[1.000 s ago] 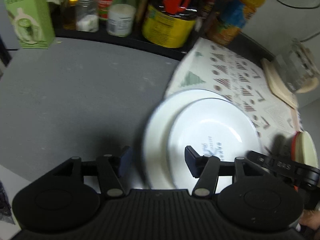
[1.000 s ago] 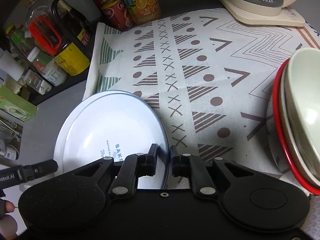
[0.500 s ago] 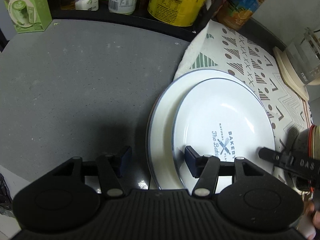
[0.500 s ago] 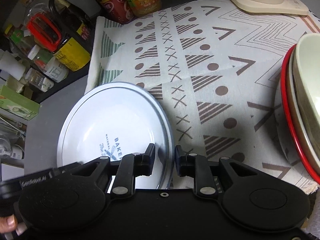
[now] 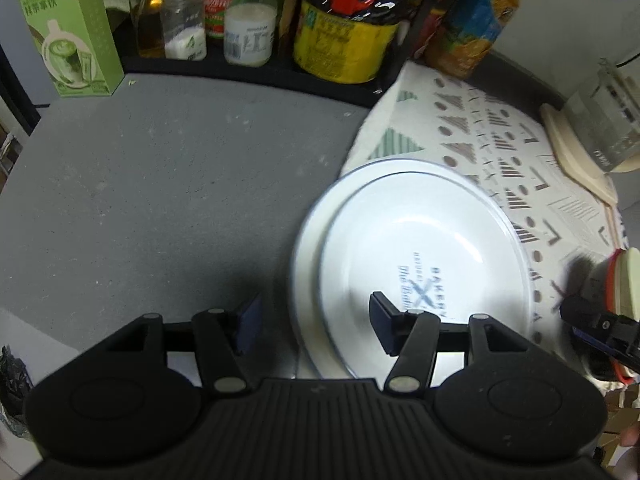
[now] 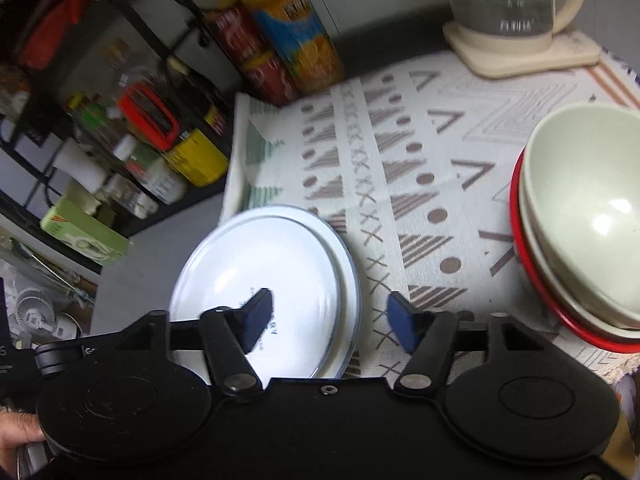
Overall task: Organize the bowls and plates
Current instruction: 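Open both grippers and pull them back from the 'Bakery' plate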
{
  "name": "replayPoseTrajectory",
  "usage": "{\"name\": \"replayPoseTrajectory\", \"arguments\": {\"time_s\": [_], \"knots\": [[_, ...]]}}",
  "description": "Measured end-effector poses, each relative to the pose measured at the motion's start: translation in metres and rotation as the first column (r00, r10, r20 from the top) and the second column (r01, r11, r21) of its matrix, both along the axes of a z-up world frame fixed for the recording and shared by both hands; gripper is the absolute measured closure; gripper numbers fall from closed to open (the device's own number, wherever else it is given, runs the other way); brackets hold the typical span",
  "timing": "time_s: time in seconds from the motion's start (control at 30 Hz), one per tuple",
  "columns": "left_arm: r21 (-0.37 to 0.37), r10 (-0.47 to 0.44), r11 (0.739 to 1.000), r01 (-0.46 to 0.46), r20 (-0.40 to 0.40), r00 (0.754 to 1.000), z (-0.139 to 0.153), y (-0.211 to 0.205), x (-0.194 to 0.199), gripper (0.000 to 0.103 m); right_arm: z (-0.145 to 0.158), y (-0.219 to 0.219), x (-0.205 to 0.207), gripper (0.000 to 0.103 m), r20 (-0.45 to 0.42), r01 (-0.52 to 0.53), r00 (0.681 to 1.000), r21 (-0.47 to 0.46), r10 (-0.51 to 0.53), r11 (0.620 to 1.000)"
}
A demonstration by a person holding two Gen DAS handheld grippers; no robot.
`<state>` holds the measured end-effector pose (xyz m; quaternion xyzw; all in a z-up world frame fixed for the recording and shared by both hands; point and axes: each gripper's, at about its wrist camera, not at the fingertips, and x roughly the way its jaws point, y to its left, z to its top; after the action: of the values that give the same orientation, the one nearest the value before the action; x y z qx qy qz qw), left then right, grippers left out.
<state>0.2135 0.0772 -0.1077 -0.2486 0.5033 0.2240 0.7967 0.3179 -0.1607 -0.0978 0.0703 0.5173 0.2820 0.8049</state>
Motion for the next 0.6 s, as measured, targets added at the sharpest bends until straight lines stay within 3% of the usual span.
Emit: {"name": "replayPoseTrajectory", "arguments": {"time_s": [0.17, 0.33, 0.6], "knots": [[0.033, -0.008, 0.999, 0.006, 0.04, 0.999, 0.02, -0.021, -0.009, 0.025, 0.028, -0.011, -0.017, 0.017, 0.085, -0.001, 0.996, 0.042, -0.002, 0.999], [0.07, -0.033, 0.997, 0.028, 0.081, 0.996, 0.038, -0.045, -0.02, 0.02, 0.048, -0.032, -0.03, 0.004, 0.128, 0.046, 0.99, 0.086, -0.056, 0.995], [0.089, -0.08, 0.994, 0.07, 0.122, 0.989, 0.051, -0.087, -0.035, 0.014, 0.065, -0.085, -0.056, 0.001, 0.184, 0.15, 0.969, 0.088, -0.164, 0.985]]}}
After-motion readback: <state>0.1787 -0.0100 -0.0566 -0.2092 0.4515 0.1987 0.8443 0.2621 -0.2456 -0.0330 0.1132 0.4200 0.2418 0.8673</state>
